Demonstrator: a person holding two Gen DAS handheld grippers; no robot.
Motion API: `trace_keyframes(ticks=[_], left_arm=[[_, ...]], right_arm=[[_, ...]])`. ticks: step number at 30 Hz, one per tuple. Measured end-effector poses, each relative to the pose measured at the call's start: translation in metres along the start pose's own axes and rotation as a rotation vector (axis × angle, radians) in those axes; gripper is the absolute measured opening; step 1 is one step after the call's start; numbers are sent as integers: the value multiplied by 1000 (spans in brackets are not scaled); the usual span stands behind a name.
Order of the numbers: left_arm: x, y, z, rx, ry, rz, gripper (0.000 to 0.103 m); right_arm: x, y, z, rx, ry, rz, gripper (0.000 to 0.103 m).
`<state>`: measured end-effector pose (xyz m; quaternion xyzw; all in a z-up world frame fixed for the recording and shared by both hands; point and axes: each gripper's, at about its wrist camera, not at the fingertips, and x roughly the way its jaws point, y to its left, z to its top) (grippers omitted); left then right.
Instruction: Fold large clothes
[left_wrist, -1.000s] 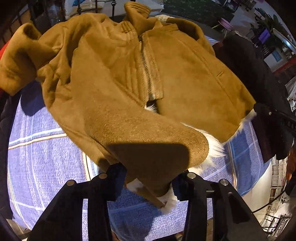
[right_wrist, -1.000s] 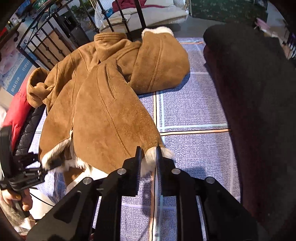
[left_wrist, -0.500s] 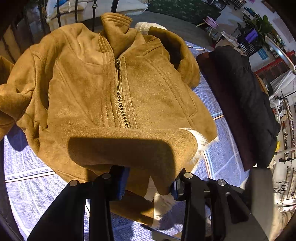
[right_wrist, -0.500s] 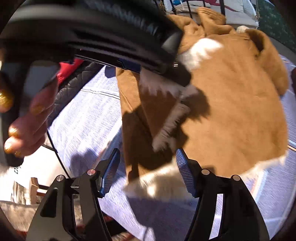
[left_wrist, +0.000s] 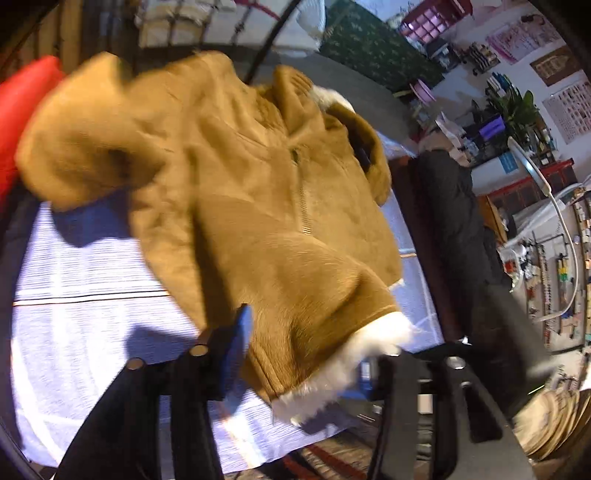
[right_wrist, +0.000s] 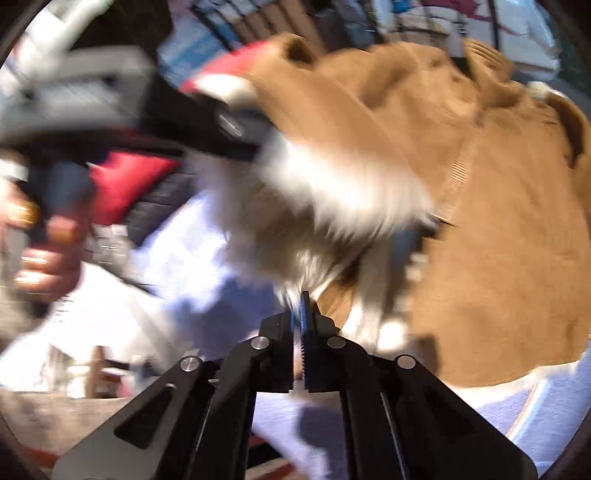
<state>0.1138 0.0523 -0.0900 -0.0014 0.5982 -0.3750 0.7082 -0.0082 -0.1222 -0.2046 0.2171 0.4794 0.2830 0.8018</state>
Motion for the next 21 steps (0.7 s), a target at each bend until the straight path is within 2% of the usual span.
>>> trace_keyframes(ticks=[2,4,5,7,10,13,14,15,16,17,18,20,21], left_arm=[[-32,20,-14,-26,-48,82,51],[-64,45,-26,-72,-103,167,51],[-78,60,-31,-103,-123,216,51],[-97,83,-40,-168,-146,268,51],[-113,108,-51,-254,-164,288,53],[-103,108,-60,-235,-134,308,59],[-96,107,-65,-230,-116,306,59],[-87,104,-67,-228,-98,292,59],[-78,101,-70,-231,-84,268,59],[-70,99,-73,-231,-70,239,59],[-59,93,-74,-219,-49,213,59],[-36,79,-72,-181,-20,186,64],[-22,71,-71,-164,-5,166,72]], right_arm=[[-5,37,9,-36,3,174,1],[9,77,18,-159,39,188,1],[23,95,21,-231,54,173,1],[45,101,24,-242,65,123,1],[62,74,30,-71,103,86,1],[36,24,33,65,29,-47,5],[23,-3,39,122,11,-126,9],[11,-27,44,169,-6,-195,27],[-5,-50,45,220,-29,-266,59],[-24,-73,48,279,-65,-336,71],[-47,-100,48,338,-107,-393,76],[-77,-136,51,399,-136,-469,76],[-88,-153,54,408,-137,-491,76]])
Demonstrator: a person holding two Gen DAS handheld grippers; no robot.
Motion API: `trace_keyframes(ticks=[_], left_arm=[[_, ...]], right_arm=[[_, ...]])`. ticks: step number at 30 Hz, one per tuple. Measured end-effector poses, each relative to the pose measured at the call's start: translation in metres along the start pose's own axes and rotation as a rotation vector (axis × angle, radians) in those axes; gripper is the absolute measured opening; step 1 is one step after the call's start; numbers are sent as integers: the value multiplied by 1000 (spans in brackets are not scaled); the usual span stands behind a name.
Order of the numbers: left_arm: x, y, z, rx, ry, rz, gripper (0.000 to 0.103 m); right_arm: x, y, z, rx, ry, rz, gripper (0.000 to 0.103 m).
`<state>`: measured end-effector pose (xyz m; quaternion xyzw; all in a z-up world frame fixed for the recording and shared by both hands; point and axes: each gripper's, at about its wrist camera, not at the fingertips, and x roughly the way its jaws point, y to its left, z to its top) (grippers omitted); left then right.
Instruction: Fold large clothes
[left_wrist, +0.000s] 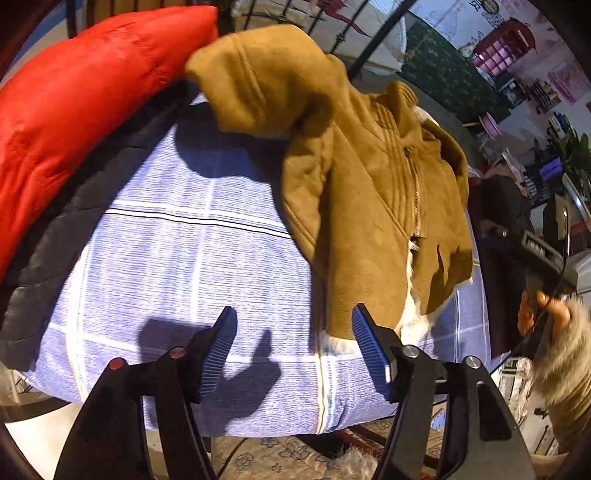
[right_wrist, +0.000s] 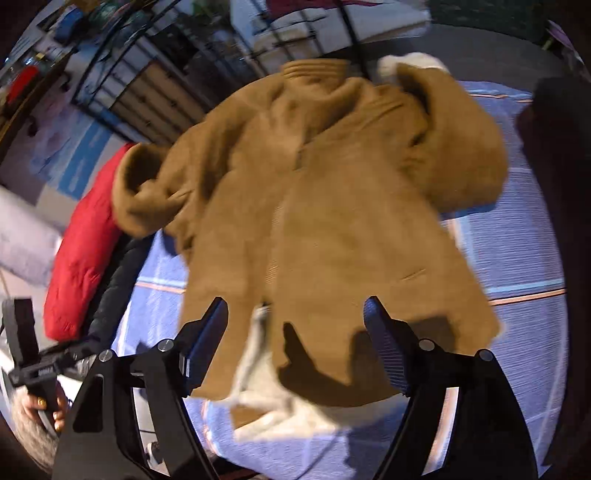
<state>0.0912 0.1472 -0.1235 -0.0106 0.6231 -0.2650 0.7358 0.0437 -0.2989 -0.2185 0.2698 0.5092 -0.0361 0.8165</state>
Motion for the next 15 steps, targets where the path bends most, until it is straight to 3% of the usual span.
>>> trace_keyframes(ticks=[4,8,9,10,12,13,15], left_arm=[[54,-35,-2,80,87,-42,84],[114,-59,-5,133,208,-10,85],[126,-63,-5,142,225,27,81],[134,-67,-4,155,229,56,56],[132,-72,0,163,231,64,21],[121,-75,4,167,211,52,15],[86,-81,7,210,159,75,12]], right_arm=[[35,-39,18,-19,107,-59,77],[74,-50,2,33,216,66,73],[76,-47,-4,19,219,52,43],[74,-43,-10,21,218,60,19],[55,-28,-20,-6,191,108,13],[41,-22,-26,-27,175,127,12],[-3,-1,-38,-48,139,197,11]])
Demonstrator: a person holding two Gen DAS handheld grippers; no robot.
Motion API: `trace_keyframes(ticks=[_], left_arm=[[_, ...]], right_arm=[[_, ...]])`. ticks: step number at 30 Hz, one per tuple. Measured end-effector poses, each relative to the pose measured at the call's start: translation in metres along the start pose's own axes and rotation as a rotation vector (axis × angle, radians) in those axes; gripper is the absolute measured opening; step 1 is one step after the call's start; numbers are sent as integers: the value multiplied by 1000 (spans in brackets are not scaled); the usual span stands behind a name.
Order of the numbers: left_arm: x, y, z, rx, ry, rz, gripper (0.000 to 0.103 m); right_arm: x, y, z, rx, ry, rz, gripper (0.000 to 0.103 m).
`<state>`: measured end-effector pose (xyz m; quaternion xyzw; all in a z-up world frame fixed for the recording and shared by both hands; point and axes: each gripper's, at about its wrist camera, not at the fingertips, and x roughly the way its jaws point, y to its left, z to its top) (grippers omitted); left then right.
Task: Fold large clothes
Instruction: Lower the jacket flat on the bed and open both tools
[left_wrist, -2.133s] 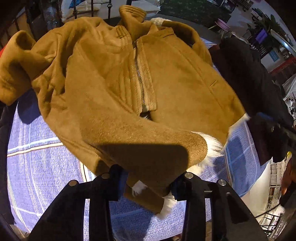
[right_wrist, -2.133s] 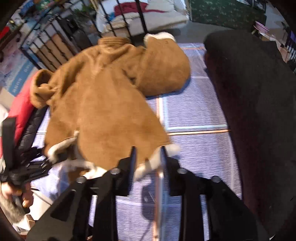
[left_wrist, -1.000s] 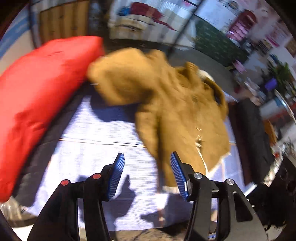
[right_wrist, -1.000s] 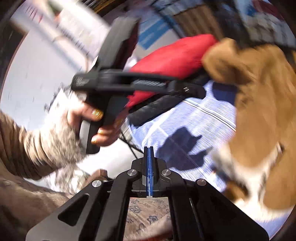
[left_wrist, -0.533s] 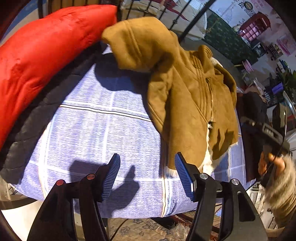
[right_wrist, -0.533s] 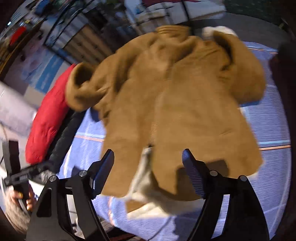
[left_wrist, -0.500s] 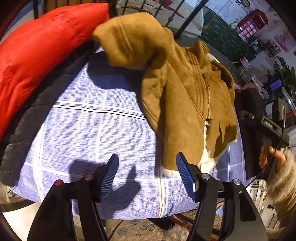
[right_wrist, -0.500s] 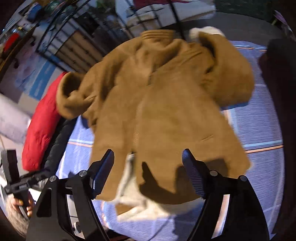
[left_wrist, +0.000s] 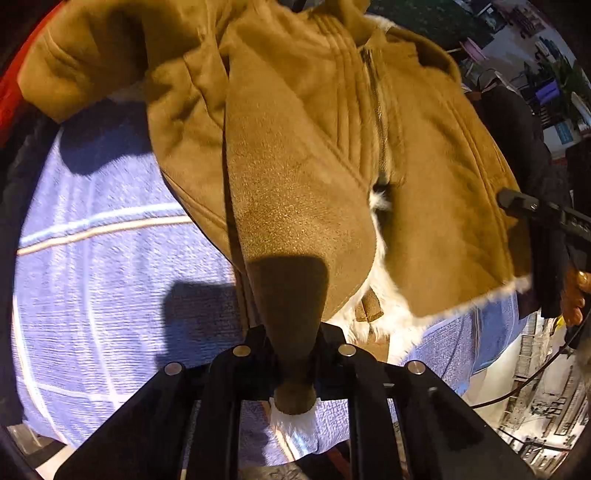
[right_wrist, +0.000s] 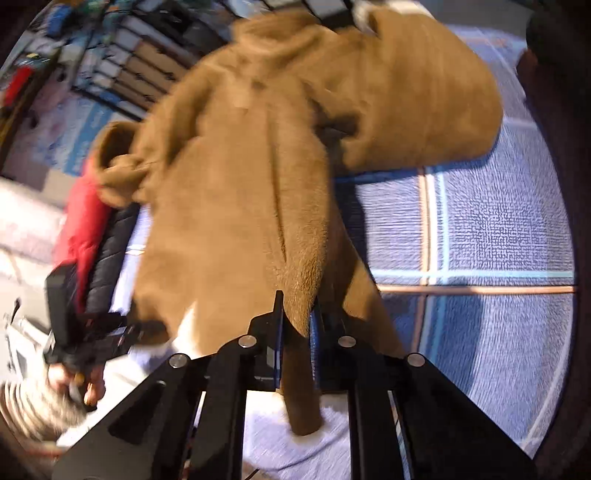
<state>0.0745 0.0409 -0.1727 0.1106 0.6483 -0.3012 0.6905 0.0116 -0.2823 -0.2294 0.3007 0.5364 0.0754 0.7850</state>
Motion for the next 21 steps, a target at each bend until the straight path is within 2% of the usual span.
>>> trace_keyframes(ticks=[2,4,6,8,11,13,14,16,17,18,20,21], left_arm=[[-41,1,-9,46,-41,19,11],[-83,5,-27,97,-54,47,11],[-109,2,-46,139,-36,65,11],[-116,-4,-70,200,18,109,11],[-80,-24,-103,338,116,213,13],[-37,-26,-119,327,196,217,20],[-10,-25,-125,309,247,199,21],[18,-21,-127,271,303,228,22],[18,-16,-123,234,298,220,22],[8,-10,-119,188,279,178,22],[-20,4,-111,117,226,113,23],[-39,11,-106,94,191,102,31]], right_arm=[[-35,28,-20,7,-6,55,10],[-60,50,-45,28,11,74,9],[-74,56,-76,77,46,105,9],[-76,58,-105,97,97,147,9],[-37,71,-149,-60,212,-38,10],[-2,63,-162,-78,275,-120,15],[13,52,-168,-51,314,-141,15],[32,33,-168,36,340,-180,19],[33,29,-165,56,340,-184,20],[27,27,-161,73,325,-172,21],[10,25,-152,66,275,-180,32],[-3,25,-146,59,238,-221,50]])
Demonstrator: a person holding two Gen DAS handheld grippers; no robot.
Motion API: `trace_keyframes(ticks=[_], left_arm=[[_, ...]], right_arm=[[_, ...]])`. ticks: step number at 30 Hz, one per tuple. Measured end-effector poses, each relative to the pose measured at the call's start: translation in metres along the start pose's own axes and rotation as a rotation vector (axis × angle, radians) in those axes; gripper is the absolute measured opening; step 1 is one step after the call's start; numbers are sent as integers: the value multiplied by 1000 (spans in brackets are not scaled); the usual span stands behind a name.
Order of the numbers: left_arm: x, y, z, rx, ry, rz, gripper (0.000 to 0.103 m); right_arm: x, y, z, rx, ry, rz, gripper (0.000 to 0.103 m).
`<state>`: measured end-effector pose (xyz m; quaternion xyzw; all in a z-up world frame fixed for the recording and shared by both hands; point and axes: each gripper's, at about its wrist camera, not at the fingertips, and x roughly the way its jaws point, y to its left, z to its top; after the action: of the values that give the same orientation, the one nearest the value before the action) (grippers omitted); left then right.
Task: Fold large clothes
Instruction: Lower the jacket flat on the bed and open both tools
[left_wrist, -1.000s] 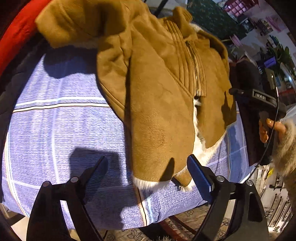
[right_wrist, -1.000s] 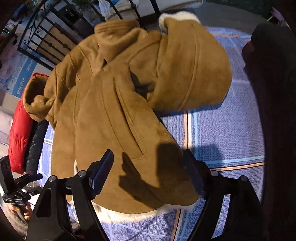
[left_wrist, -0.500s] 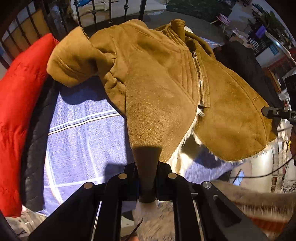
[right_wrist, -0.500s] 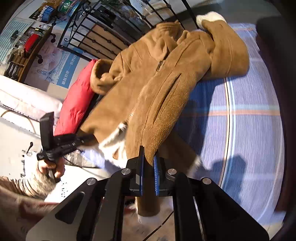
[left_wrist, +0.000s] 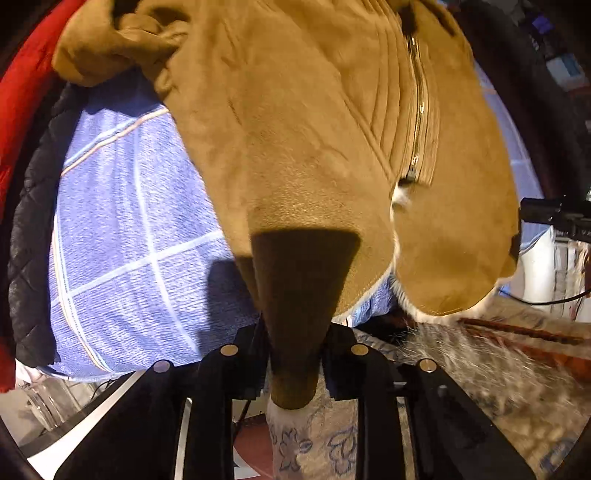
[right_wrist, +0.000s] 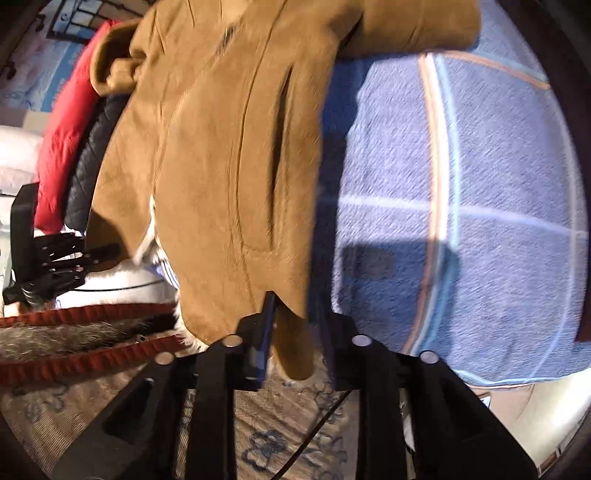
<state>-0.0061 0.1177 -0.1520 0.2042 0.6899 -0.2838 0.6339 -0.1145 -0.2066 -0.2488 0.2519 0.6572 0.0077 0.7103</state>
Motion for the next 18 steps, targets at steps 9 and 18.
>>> trace_keyframes(ticks=[9,18], left_arm=[[-117,32,27,11,-245,40,76],[-113,57,58,36,-289,301,85]], right_arm=[[-68,-43,21,170,-213,-10,59],[-65,-27,24,196,-216,3,65]])
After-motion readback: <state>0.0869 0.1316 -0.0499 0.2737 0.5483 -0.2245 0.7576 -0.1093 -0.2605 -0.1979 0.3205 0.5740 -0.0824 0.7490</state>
